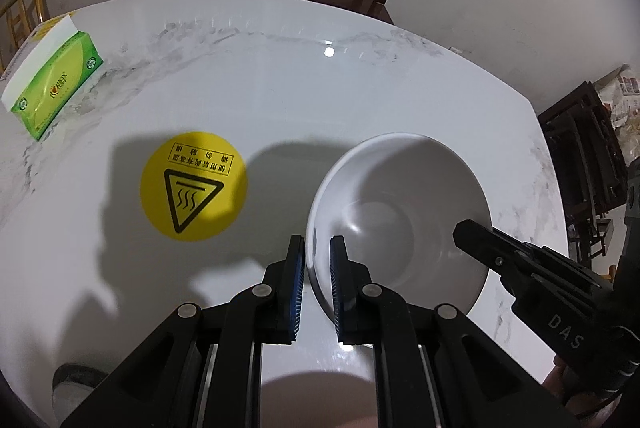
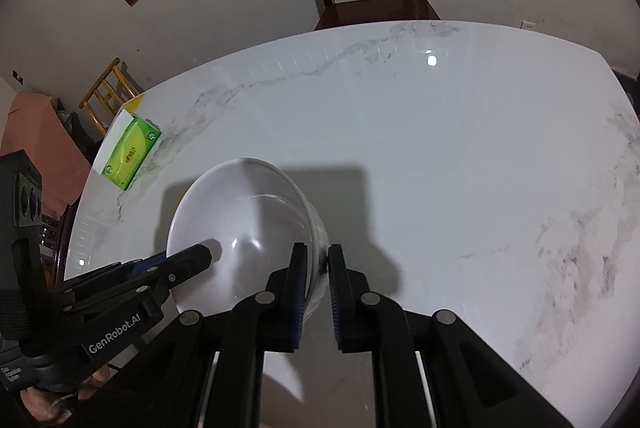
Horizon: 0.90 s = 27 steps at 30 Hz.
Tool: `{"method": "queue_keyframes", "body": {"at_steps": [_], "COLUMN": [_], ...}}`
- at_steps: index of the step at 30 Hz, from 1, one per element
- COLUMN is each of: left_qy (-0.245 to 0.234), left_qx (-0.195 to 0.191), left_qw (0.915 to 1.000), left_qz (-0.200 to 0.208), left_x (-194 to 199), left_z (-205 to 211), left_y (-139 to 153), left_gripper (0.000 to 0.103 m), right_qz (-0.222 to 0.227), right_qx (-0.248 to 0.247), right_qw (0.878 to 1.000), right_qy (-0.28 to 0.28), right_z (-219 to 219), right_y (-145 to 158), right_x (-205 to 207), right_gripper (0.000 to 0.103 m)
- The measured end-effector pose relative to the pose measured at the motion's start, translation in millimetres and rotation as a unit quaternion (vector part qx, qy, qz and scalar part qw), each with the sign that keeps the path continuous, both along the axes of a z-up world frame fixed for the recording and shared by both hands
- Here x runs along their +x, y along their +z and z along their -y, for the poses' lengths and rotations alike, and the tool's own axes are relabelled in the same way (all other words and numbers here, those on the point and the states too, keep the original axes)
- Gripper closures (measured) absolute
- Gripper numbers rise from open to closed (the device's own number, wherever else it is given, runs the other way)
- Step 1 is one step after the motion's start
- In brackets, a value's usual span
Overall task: Organize plates and bowls
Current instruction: 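Lift the 'Dog' bowl with both tools and carry it over the pink bowl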
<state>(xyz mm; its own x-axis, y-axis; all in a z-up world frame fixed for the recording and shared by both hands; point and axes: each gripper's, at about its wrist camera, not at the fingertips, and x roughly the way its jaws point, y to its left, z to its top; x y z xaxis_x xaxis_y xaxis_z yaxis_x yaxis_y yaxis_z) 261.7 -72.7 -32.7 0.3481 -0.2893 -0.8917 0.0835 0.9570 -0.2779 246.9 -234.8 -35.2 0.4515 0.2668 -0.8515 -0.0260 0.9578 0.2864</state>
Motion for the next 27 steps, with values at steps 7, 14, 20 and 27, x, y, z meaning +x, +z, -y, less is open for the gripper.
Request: {"method": "queue_keyframes", "body": {"at_steps": [7, 14, 20, 27], "left_qy": [-0.008, -0.013, -0.018, -0.021], "left_qx": [0.006, 0.006, -0.002, -0.002], "left_qw": [0.9999, 0.9997, 0.9993, 0.9990], "left_qz": [0.012, 0.020, 0.033, 0.040], "left_x": [-28, -57, -85, -120], "left_z": [-1, -2, -6, -12], "left_y": [17, 30, 45, 58], "left_gripper": [0.093, 0.093, 0.093, 0.093], "right_qz": [0.009, 0.017, 0.029, 0.031], "right_qx": [-0.004, -0.008, -0.005, -0.009], "right_qw": [1.000, 1.000, 1.000, 0.999], "right_qy": [0.003, 0.003, 0.001, 0.008], "right_z": [-3, -8, -10, -18], "right_y": [17, 34, 49, 57], "right_x": [-27, -58, -88, -126], "right_gripper": [0.092, 0.092, 0.092, 0.092]}}
